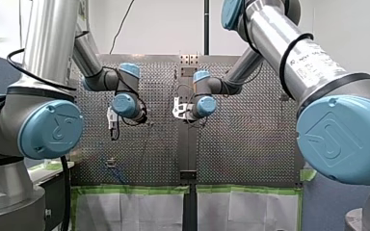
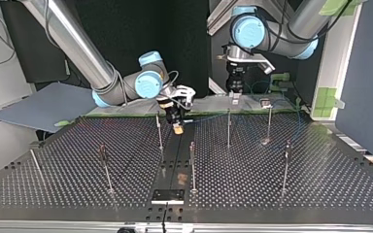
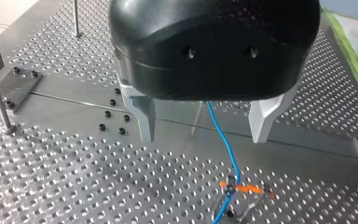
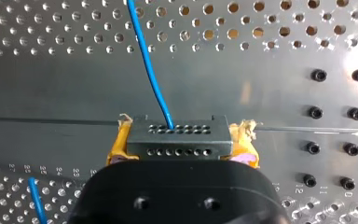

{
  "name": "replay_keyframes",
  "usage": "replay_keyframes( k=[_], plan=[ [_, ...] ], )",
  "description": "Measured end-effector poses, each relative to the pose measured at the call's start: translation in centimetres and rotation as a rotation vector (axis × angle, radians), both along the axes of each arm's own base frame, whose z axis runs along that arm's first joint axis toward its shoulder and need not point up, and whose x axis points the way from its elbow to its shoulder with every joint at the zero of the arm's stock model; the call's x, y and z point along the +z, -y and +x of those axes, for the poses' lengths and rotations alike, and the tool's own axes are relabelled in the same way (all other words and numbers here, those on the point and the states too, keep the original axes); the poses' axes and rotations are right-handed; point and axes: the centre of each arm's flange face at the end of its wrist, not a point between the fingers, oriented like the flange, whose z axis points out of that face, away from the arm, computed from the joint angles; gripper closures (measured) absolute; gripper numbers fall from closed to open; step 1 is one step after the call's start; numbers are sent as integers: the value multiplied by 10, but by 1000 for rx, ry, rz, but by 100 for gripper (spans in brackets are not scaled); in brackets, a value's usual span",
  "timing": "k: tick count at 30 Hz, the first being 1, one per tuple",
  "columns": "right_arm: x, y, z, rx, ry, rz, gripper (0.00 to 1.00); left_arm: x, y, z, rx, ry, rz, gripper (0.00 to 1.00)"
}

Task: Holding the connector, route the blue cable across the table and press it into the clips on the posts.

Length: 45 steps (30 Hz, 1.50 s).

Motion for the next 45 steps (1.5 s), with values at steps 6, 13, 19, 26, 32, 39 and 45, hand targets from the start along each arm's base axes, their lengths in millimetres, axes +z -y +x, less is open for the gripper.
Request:
replay_keyframes(
  k=[6, 13, 19, 26, 32, 39, 45],
  plan=[
    [0, 2, -3, -5, -4, 4, 100, -7, 12, 8, -19, -8, -4, 0],
    [-1, 3, -5, -8, -13, 14, 100, -14, 31, 23, -45, -14, -28, 0],
    [-1, 3, -5, -8, -13, 15, 100, -20, 43, 38, -58, -20, -48, 0],
    [0, 3, -5, -9, -12, 14, 100, -29, 53, 55, -53, -32, -49, 0],
    [0, 3, -5, -9, -12, 13, 100, -37, 58, 75, -31, -25, -67, 0],
    [0, 3, -5, -8, -11, 12, 100, -41, 62, 99, -42, -21, -103, 0],
    [1, 2, -3, 8, -8, 13, 100, -49, 69, 114, -55, -42, -105, 0]
  ],
)
